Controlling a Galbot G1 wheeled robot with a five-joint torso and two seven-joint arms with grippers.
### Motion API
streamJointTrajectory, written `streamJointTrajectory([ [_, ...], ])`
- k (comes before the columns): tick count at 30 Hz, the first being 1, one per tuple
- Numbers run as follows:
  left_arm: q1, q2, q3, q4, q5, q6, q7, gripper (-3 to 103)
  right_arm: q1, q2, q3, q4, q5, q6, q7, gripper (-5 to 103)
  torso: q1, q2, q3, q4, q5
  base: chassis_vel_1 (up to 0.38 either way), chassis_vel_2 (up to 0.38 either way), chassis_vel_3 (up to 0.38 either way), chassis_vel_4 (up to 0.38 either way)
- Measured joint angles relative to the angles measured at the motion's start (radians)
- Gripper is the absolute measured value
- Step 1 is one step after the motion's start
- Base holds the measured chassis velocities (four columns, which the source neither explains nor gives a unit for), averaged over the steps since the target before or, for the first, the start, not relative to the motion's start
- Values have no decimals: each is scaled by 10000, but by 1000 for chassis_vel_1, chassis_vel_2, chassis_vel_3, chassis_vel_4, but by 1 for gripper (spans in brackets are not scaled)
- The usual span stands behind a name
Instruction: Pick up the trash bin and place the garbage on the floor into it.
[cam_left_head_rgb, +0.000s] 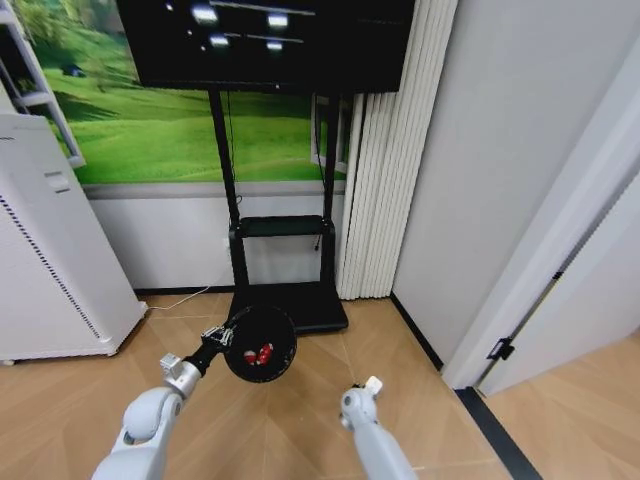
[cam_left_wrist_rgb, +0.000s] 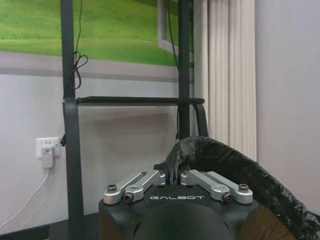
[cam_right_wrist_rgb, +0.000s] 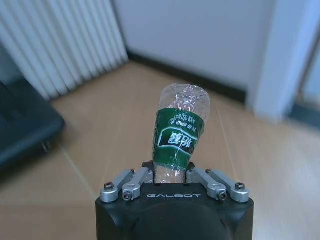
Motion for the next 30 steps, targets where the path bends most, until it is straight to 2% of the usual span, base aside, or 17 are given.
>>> streamJointTrajectory([
  [1,0,0,0,0,0,0,0,7,0,0,0,0,0,0,0,25,0,0,0,0,0,0,0,0,0],
  [2,-13,1,-1,71,-4,-1,13,7,-284,-232,448,483,-1288,135,-1431,25,0,0,0,-2,1,0,0,0,0],
  [3,-38,2,35,131,-9,-1,17,7,-450,-392,742,712,-2278,394,-2388,25,0,0,0,-1,0,0,0,0,0],
  [4,-38,2,35,131,-9,-1,17,7,-450,-392,742,712,-2278,394,-2388,25,0,0,0,-1,0,0,0,0,0],
  [6,-82,35,124,289,-77,11,75,7,-724,-696,1339,979,-3929,1404,-4190,25,0,0,1,-4,2,0,0,0,0],
  [7,-82,35,124,289,-77,11,75,7,-724,-696,1339,979,-3929,1404,-4190,25,0,0,1,-4,2,0,0,0,0],
  [8,-92,60,148,362,-120,22,95,7,-776,-709,1620,1084,-4330,1807,-4719,25,0,0,0,-3,3,0,0,0,0],
  [9,-134,144,186,561,-240,51,152,7,-875,-784,2060,1359,-4834,2609,-5743,25,0,0,0,-2,0,0,0,0,0],
  [10,-161,202,199,673,-303,73,201,7,-960,-882,2278,1609,-5013,2988,-6371,25,1,0,1,1,1,0,0,0,0],
  [11,-161,202,199,673,-303,73,201,7,-960,-882,2278,1609,-5013,2988,-6371,25,1,0,1,1,1,0,0,0,0],
  [12,-217,282,211,820,-389,119,283,7,-1082,-1036,2483,2000,-5123,3260,-7036,25,1,0,0,1,2,0,0,0,0],
  [14,-360,358,285,998,-538,232,371,7,-1467,-1433,2609,3049,-5149,3234,-7843,25,0,0,0,5,0,0,0,0,0],
  [15,-360,358,285,998,-538,232,371,7,-1467,-1433,2609,3049,-5149,3234,-7843,25,0,0,0,5,0,0,0,0,0],
  [17,-538,334,469,1117,-588,310,381,7,-2110,-1866,2473,4287,-4753,2650,-8391,25,0,1,0,-4,-1,0,0,0,0],
  [20,-838,24,904,1214,-541,390,343,7,-2939,-2332,1905,5809,-3647,1771,-8723,25,1,0,0,-4,1,0,0,0,0],
  [25,-1144,-600,1597,1211,-250,484,164,7,-3277,-2519,1028,6840,-3072,1218,-9051,25,1,1,0,-1,-1,0,0,0,0],
  [30,-1294,-919,1884,1261,-79,500,120,7,-3126,-2542,340,7037,-2884,679,-8849,25,1,1,0,-1,1,0,0,0,0],
])
